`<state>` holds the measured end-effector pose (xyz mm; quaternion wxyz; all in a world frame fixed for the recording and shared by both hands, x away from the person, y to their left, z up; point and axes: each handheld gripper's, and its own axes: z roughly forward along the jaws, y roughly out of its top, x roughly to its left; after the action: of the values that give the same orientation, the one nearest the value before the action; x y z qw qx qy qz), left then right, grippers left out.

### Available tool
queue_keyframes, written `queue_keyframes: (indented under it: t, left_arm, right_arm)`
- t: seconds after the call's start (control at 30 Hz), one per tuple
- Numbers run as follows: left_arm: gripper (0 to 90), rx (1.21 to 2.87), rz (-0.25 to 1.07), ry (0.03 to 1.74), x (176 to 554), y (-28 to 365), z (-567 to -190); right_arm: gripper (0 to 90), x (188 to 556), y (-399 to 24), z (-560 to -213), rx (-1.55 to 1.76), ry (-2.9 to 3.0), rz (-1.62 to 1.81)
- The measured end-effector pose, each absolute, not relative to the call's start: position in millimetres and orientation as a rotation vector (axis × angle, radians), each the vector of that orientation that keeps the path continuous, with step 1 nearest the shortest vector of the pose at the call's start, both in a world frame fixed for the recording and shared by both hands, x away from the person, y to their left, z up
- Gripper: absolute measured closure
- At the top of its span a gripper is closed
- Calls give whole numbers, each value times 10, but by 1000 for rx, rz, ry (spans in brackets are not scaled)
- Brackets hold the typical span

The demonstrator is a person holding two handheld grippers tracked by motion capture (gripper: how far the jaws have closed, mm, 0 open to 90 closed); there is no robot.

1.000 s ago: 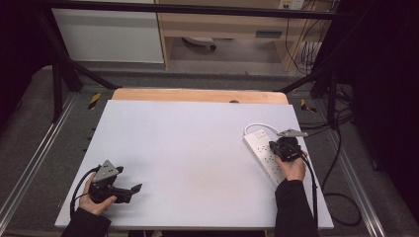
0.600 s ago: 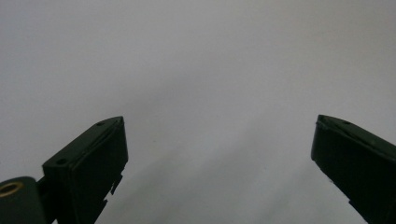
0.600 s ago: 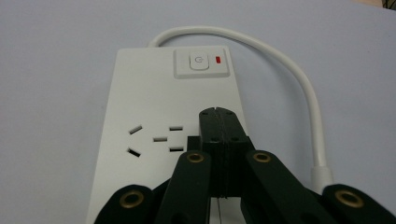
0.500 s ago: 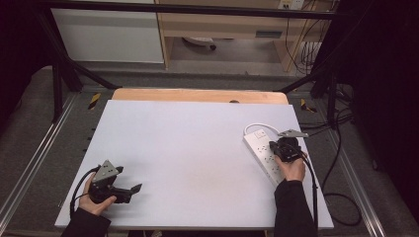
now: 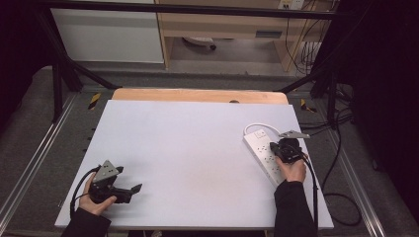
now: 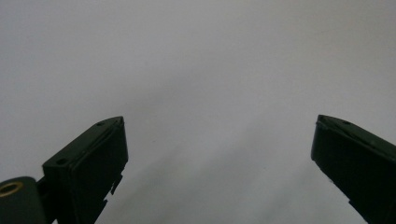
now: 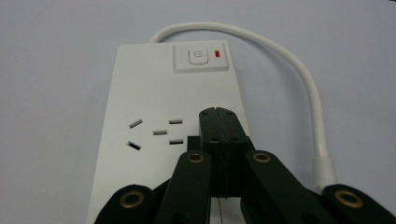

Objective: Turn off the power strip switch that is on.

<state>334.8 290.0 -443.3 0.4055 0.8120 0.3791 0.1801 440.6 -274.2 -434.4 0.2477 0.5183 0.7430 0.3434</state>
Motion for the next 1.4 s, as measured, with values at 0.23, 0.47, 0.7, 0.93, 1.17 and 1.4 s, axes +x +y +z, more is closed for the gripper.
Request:
queue_keyframes:
  t: [0.23,0.47,0.7,0.93,1.17,1.4]
  left_arm:
    - [34,2048,454,957,3347,2902,-4432]
    - [34,2047,452,959,3350,2900,-4434]
    - [35,2047,450,961,3354,2897,-4439]
    - [35,2049,451,964,3355,2895,-4441]
    - [35,2051,452,966,3357,2893,-4446]
    - [34,2054,452,967,3357,2892,-4447]
  right_arm:
    - [900,4398,-2739,-4346,1408,2025,935]
    - [900,4387,-2711,-4335,1387,2028,901]
    - [754,4292,-2702,-4214,1341,2009,998]
    - [506,4214,-2638,-4142,1326,2055,1054]
    - [213,4109,-2556,-4077,1281,2075,1099]
    - [85,3984,-2444,-4045,1256,2124,1101]
